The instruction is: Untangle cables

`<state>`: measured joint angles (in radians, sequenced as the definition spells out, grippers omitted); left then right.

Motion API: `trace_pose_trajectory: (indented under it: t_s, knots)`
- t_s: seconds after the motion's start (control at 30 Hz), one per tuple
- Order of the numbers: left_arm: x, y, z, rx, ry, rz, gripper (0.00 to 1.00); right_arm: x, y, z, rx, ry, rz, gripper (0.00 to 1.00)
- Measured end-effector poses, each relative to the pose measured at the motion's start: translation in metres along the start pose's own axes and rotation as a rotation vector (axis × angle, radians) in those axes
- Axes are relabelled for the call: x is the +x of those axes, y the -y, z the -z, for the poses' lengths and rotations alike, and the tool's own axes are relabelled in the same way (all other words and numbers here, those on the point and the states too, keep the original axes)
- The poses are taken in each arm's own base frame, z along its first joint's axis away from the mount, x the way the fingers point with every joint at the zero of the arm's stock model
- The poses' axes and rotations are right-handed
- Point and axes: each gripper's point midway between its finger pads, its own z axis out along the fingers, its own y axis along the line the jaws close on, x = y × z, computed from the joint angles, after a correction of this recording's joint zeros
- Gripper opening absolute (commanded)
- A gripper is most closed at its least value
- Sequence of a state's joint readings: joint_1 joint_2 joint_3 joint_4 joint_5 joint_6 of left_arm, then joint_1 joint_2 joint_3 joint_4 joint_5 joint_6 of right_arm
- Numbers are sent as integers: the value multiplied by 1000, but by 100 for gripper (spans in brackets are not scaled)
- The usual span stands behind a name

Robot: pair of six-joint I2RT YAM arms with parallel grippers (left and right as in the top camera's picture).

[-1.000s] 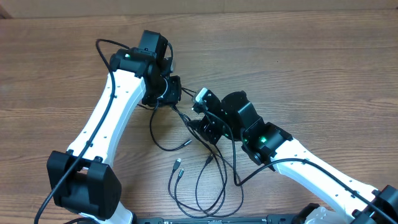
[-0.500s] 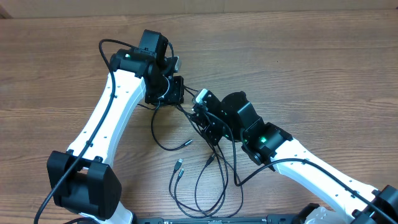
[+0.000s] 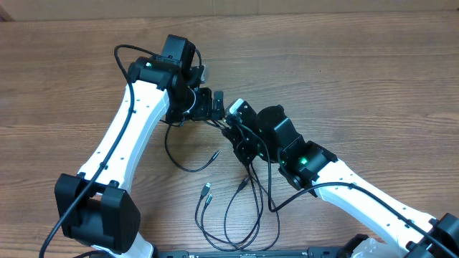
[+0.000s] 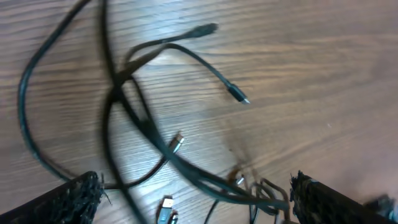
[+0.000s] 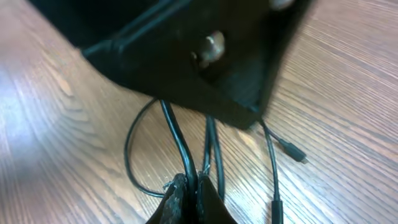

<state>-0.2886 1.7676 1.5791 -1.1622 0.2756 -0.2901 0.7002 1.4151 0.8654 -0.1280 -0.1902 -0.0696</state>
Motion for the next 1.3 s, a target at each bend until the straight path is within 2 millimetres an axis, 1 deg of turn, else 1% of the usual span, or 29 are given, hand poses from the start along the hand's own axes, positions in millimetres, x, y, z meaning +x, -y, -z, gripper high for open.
trace_pose_trajectory:
  t_s: [0.2,0.27,0.3,0.37,0.47,0.53,0.67,0.8,0.9,0.93,1.0,1.03,1.1,1.17,1.23,1.3]
  knots:
    - [-13,-17,3,-40,53,203,100,2,10,0,59,-5,-44,4]
    - [-17,-29,7,-45,66,294,100,1,12,0,69,-4,-65,4]
    - [-21,-38,9,-49,77,360,100,1,12,0,72,-3,-85,4]
    - [-24,-50,13,-56,91,433,100,0,13,2,75,2,-104,4]
    - [-28,-71,19,-66,110,536,99,-10,12,10,78,36,-123,4]
    - [-28,-81,21,-78,114,581,100,-28,9,27,75,104,-129,4]
    - [-26,-85,22,-91,111,605,99,-66,1,66,65,253,-124,4]
    - [-26,-85,22,-92,111,606,99,-113,-11,123,35,472,-130,4]
    - [-25,-86,22,-97,108,607,99,-141,-19,161,3,623,-149,4]
    - [-24,-86,22,-98,106,608,100,-147,-21,169,-6,656,-150,4]
    - [-23,-86,22,-102,102,609,100,-168,-28,200,-38,783,-153,4]
    - [-22,-87,22,-104,99,610,100,-180,-32,220,-56,862,-145,4]
    - [-22,-87,22,-104,98,611,100,-188,-36,234,-69,918,-137,4]
    - [-22,-87,22,-104,98,611,100,-190,-37,240,-75,937,-137,4]
    - [-21,-87,22,-105,93,614,100,-186,-36,235,-71,913,-144,4]
    - [-18,-84,21,-91,76,617,100,-180,-32,223,-59,867,-157,4]
